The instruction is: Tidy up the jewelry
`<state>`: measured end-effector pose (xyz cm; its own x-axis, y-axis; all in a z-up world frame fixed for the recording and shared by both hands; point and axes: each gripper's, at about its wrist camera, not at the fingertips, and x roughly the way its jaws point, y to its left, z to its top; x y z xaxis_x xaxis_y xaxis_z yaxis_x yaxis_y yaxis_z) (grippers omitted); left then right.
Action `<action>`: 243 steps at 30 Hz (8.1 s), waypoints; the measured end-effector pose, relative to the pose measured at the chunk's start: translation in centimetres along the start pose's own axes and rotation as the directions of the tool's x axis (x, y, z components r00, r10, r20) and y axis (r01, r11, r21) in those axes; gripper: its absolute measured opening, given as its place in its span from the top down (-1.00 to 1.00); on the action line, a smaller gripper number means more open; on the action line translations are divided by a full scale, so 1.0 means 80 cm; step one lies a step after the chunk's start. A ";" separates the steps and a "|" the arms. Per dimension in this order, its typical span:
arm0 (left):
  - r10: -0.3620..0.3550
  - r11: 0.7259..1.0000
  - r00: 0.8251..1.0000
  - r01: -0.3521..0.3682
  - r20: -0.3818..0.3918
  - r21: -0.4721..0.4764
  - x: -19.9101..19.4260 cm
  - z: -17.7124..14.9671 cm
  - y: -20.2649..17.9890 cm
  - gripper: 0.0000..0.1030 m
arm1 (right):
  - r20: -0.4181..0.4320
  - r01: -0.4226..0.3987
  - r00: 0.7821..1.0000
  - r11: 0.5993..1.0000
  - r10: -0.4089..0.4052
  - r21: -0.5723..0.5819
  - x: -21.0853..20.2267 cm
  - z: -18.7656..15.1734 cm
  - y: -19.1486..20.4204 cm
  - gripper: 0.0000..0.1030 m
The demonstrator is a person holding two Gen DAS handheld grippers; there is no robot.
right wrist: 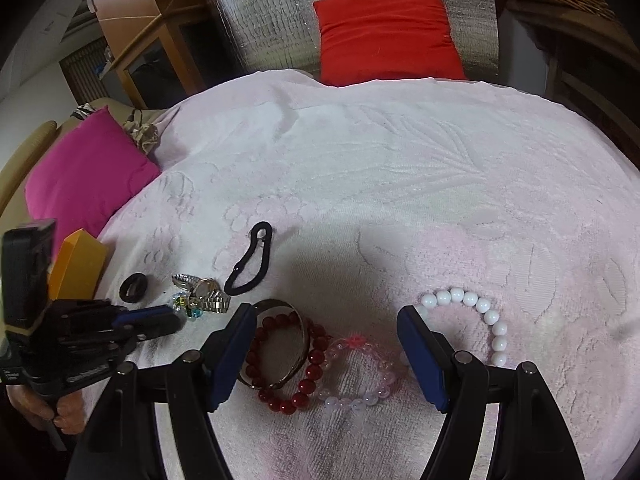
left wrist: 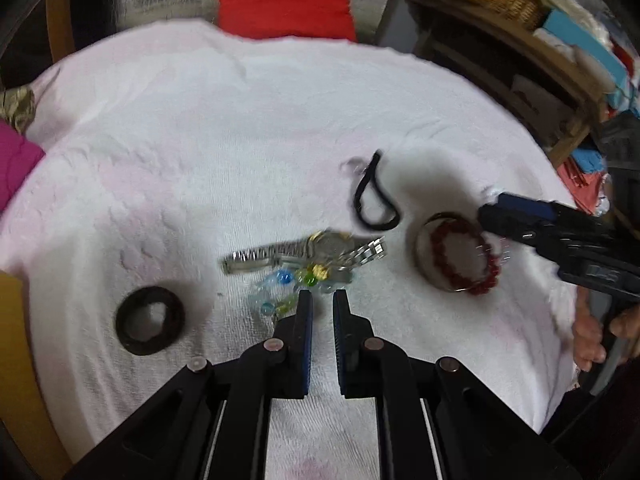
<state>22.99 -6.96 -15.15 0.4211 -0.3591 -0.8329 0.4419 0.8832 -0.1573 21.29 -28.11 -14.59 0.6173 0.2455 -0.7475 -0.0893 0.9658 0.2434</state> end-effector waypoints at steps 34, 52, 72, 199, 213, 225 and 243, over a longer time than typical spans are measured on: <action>-0.065 0.998 0.998 0.064 0.023 0.019 -0.028 0.001 0.013 0.75 | 0.013 0.016 1.000 0.996 -0.018 0.092 -0.016 0.002 -0.034 -0.47; -0.031 0.998 0.999 0.032 -0.012 0.063 0.034 0.006 -0.016 0.72 | 0.010 0.029 1.000 0.996 -0.029 0.087 -0.016 0.000 -0.037 -0.47; -0.188 0.977 0.982 0.184 0.033 0.105 -0.010 -0.007 -0.036 0.82 | 0.024 0.045 0.999 0.989 -0.049 0.144 -0.036 -0.003 -0.081 -0.47; 0.266 0.835 0.955 -0.162 0.128 -0.526 -0.245 -0.274 0.248 0.81 | -0.376 -0.390 0.886 0.874 0.271 -0.291 0.110 -0.018 0.562 -0.25; 0.304 0.760 0.951 -0.275 -0.052 -0.589 -0.197 -0.280 0.281 0.77 | -0.377 -0.357 0.894 0.895 0.243 -0.268 0.122 -0.003 0.558 -0.31; 0.439 0.797 0.894 -0.344 0.086 -0.496 -0.248 -0.221 0.175 0.30 | -0.078 -0.388 0.921 0.914 0.381 -0.114 -0.019 0.029 0.352 -0.32; 0.328 0.930 0.916 -0.269 0.231 -0.252 -0.125 -0.098 -0.017 0.18 | -0.079 -0.181 0.967 0.873 0.242 0.453 -0.061 -0.045 -0.083 0.18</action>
<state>11.96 -2.22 -10.79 0.7136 -0.1093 -0.6920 0.0983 0.9936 -0.0556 16.03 -35.41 -14.81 0.5133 0.4775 -0.7131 0.1640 0.7611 0.6276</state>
